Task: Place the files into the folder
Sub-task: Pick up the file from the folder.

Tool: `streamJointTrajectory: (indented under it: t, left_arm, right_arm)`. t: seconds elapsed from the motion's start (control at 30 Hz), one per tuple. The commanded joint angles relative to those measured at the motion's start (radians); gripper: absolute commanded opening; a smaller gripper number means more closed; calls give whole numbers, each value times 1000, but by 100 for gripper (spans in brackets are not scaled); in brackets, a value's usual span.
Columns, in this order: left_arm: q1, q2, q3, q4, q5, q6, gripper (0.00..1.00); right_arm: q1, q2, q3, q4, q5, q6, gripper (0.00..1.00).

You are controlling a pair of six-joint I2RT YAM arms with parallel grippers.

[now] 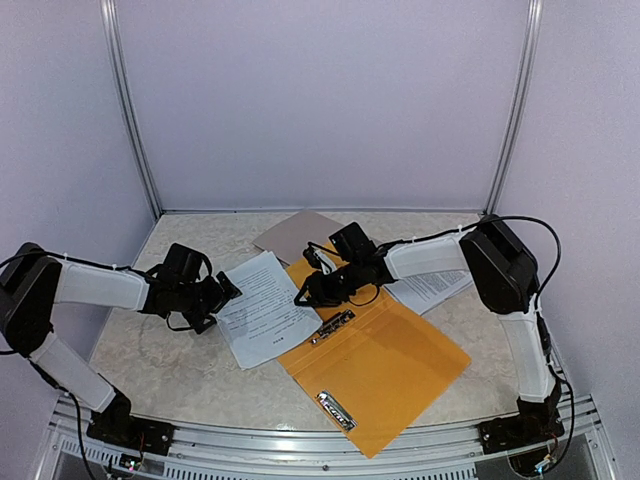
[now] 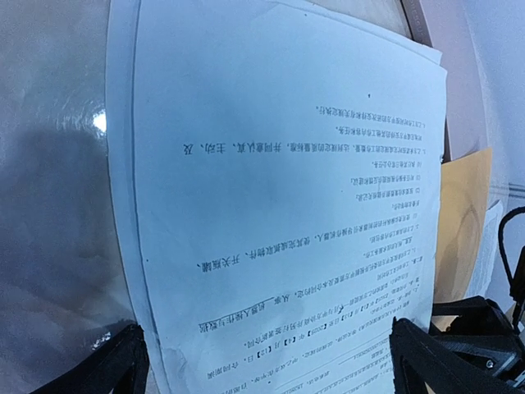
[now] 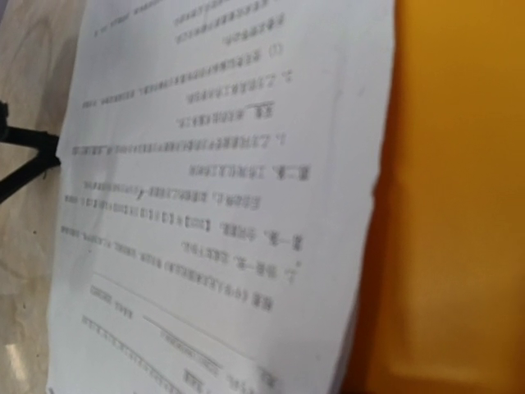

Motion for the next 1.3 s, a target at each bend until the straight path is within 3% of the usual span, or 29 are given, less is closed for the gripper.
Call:
streamJointTrajectory:
  t: [0.0,0.5,0.83,1.03,1.27]
  left_arm:
    - [0,52,-48,-132,-12,1,99]
    - [-15,113,-45,-86,14,-10,99]
    - [-20,124,-46,-74,19,-11,99]
    - [-20,124,-45,-73,18,-11,99]
    - [-16,114,-45,-85,16,-4,99]
  right_arm:
    - [-7,10,7,-40,19,-1,40]
    - [15,59,1,76,-72,99,39]
    - [18,71,2,135,-109,143,33]
    - [17,70,3,149,-117,149,22]
    - [14,55,-6,175,-119,155,0]
